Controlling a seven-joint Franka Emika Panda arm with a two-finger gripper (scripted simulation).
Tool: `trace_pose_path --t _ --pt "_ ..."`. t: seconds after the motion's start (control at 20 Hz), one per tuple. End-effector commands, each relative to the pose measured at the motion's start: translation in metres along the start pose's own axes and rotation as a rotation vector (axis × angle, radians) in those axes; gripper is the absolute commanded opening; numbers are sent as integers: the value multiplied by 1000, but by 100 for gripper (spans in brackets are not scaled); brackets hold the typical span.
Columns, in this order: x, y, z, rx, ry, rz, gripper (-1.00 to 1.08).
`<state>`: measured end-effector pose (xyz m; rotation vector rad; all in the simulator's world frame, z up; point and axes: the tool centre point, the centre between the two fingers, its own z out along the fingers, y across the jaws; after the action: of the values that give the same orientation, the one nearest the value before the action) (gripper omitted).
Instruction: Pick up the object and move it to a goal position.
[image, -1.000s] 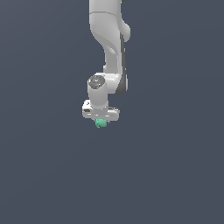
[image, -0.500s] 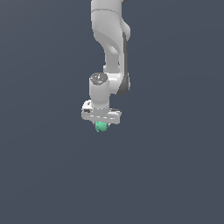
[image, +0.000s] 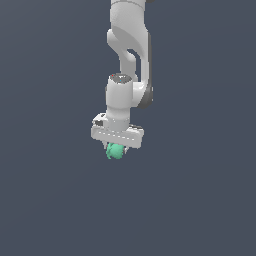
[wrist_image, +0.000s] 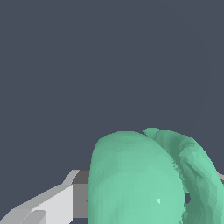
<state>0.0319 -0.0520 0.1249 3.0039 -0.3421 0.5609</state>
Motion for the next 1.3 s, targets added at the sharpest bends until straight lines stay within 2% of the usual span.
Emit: trace_pose_path --t 0.0,0.45,1.25 --pt "22 -5 -13 -7 68 20 -100" --pt "85 -18 -60 -35 276 80 -100" --pt "151 -32 -141 -75 547 158 -100"
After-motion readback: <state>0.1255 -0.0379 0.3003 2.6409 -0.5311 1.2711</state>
